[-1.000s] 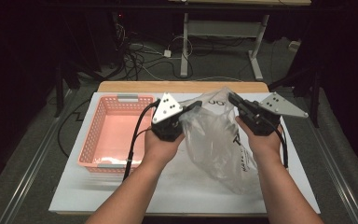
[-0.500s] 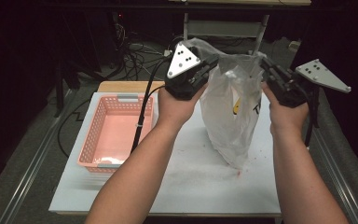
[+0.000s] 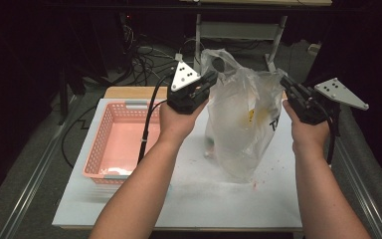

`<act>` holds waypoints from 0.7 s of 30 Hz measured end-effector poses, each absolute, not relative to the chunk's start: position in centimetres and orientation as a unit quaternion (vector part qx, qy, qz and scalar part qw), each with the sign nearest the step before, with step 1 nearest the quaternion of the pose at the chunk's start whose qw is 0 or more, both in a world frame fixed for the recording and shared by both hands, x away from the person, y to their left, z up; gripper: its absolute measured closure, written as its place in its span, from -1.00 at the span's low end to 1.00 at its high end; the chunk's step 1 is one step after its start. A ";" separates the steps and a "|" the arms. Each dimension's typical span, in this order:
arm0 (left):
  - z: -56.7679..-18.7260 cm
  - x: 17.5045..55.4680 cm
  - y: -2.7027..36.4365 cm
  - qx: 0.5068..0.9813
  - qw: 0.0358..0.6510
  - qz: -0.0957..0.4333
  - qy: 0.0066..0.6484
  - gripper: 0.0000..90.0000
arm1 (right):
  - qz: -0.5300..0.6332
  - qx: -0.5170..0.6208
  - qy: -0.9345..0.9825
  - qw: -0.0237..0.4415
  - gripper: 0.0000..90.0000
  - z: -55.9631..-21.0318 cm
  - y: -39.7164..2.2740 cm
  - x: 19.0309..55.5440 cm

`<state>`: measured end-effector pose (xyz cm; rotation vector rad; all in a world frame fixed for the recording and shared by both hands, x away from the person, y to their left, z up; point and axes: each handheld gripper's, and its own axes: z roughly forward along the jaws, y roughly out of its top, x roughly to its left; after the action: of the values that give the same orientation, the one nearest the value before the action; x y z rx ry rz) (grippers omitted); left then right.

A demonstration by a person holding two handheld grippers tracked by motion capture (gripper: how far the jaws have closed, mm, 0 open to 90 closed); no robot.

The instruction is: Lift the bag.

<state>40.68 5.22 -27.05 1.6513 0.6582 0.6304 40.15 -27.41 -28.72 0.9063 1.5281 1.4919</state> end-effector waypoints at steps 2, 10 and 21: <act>-27.3 40.3 5.9 0.716 0.582 0.260 0.284 0.46 | 0.588 0.354 0.608 0.400 1.00 -28.8 -27.4 40.1; -29.1 37.9 8.3 0.718 0.577 0.262 0.288 0.22 | 0.586 0.347 0.613 0.399 1.00 -28.6 -27.2 39.6; -33.4 35.9 8.7 0.738 0.561 0.221 0.302 0.05 | 0.589 0.338 0.618 0.395 0.92 -28.2 -27.0 39.0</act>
<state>35.86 8.72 -33.38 1.7394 0.7119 0.5207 38.98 -26.96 -28.22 0.8573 1.5685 1.4948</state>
